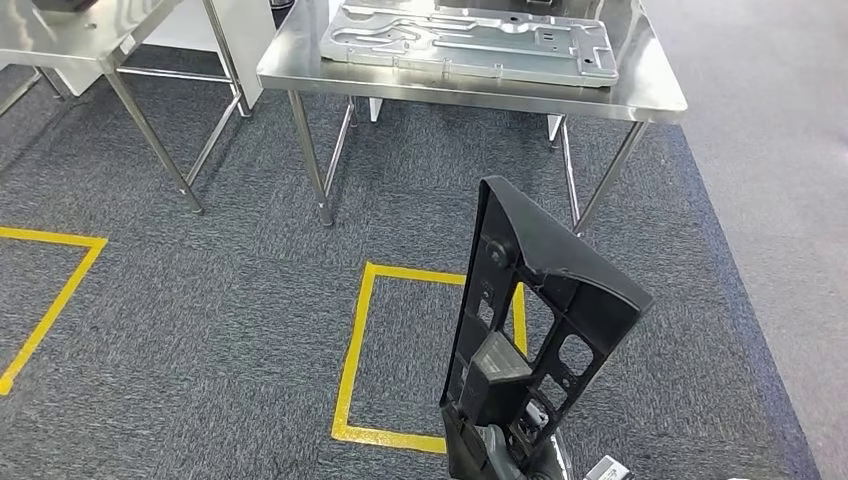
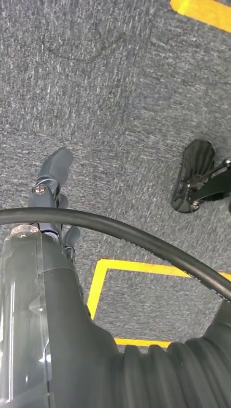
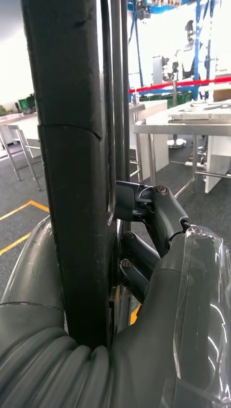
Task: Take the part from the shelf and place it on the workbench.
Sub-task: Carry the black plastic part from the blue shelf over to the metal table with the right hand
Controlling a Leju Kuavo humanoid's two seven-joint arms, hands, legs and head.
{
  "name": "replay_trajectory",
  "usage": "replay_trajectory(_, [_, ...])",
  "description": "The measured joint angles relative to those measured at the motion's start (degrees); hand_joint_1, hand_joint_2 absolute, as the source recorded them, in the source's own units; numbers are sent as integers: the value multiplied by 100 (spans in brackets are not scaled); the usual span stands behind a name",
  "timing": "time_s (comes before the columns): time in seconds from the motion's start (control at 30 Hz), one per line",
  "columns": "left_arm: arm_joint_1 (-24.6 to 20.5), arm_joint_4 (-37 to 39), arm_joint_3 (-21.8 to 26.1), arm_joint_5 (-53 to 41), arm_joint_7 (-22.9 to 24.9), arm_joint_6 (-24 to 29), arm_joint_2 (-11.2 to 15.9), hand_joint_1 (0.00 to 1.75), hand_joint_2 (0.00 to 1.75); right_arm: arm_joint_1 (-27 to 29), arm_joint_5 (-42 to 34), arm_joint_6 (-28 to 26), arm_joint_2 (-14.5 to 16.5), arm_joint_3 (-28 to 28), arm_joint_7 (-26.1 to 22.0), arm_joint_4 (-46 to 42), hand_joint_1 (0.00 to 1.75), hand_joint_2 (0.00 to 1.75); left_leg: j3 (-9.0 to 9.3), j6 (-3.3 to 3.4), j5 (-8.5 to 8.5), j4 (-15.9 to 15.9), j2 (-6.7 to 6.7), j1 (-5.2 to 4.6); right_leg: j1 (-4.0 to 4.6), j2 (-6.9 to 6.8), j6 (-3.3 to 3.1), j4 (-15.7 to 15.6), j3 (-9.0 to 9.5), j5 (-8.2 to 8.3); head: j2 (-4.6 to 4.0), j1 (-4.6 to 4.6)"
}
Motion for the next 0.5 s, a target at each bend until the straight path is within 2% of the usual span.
replay_trajectory(0.03, [-1,0,1,0,0,-1,-2,0,175,-1,0,0,0,-1,0,-1,175,175,43,-17,-29,-1,-2,6,-2,-10,-13,-368,148,245,0,1])
replay_trajectory(0.07, [-1,0,2,0,-1,-4,-4,0,175,-4,1,0,0,-1,1,2,175,175,86,-40,-58,-4,-2,9,9,-24,-33,-710,291,390,0,1])
replay_trajectory(0.13, [-7,0,5,-4,-7,-16,-6,0,175,-9,7,0,0,-2,1,7,175,175,133,-109,-105,-20,3,8,53,-48,-113,-1095,442,439,0,1])
replay_trajectory(0.2, [-9,0,9,-14,-14,-30,-7,0,175,2,12,-1,1,-8,1,13,175,175,192,-196,-104,-12,10,-2,82,-46,-209,-1166,491,396,0,-2])
replay_trajectory(0.27, [-20,0,10,-26,-17,-42,-7,0,175,9,15,-2,2,-11,1,15,175,175,214,-245,-152,116,8,5,72,-37,-288,-1235,607,431,0,-1])
replay_trajectory(0.33, [-36,-1,13,-35,-17,-51,-7,0,175,-9,17,-1,2,-11,-1,14,175,175,-4,-255,-350,548,1,17,73,-37,-359,-1281,705,410,0,-1])
replay_trajectory(0.4, [-23,-2,22,-37,-16,-57,-7,0,175,-16,20,-1,2,-11,0,16,175,175,-435,-274,-610,1214,-7,11,102,-27,-416,-1284,752,360,0,-1])
replay_trajectory(0.43, [-8,-2,31,-38,-16,-63,-7,0,175,-12,25,-2,2,-11,1,22,175,175,-607,-282,-651,1412,-8,9,117,-16,-430,-1284,782,333,0,-1])
replay_trajectory(0.47, [8,-1,42,-40,-16,-70,-7,0,175,-9,36,-4,2,-11,0,30,175,175,-718,-290,-592,1464,-10,7,132,-2,-439,-1283,821,299,0,-1])
replay_trajectory(0.5, [18,-1,52,-44,-16,-78,-7,0,175,-8,49,-8,2,-11,0,40,175,175,-713,-282,-394,1284,-10,7,141,10,-437,-1283,871,265,0,-1])
